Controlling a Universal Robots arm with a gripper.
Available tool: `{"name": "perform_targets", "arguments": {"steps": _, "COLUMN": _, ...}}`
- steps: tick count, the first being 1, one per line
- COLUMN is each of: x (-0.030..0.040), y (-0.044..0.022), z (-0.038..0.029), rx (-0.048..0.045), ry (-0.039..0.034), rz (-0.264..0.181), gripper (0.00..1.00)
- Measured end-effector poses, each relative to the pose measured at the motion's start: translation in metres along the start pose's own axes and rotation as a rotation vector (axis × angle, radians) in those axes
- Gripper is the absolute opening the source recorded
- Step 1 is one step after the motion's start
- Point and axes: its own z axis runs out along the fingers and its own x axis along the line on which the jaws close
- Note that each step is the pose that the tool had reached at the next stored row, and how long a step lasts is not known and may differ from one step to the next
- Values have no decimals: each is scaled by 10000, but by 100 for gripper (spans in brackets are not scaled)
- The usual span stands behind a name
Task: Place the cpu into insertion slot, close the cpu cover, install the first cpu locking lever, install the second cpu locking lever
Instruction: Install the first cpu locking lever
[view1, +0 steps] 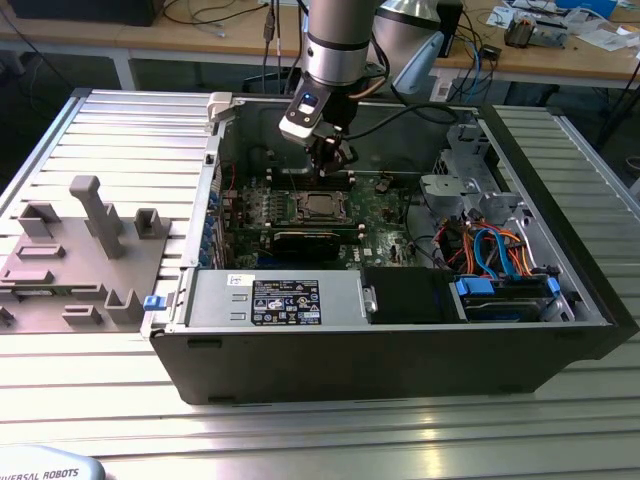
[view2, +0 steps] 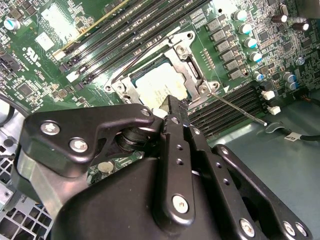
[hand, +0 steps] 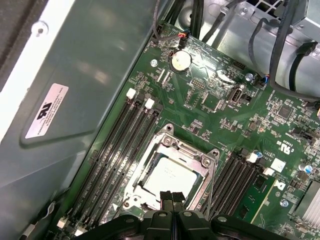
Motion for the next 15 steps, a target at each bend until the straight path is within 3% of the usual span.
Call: {"name": "perform_targets", "arguments": {"steps": 15, "x": 0, "y": 0, "z": 0, "rx": -1, "ry": -2, "rz": -87, "gripper": 11}}
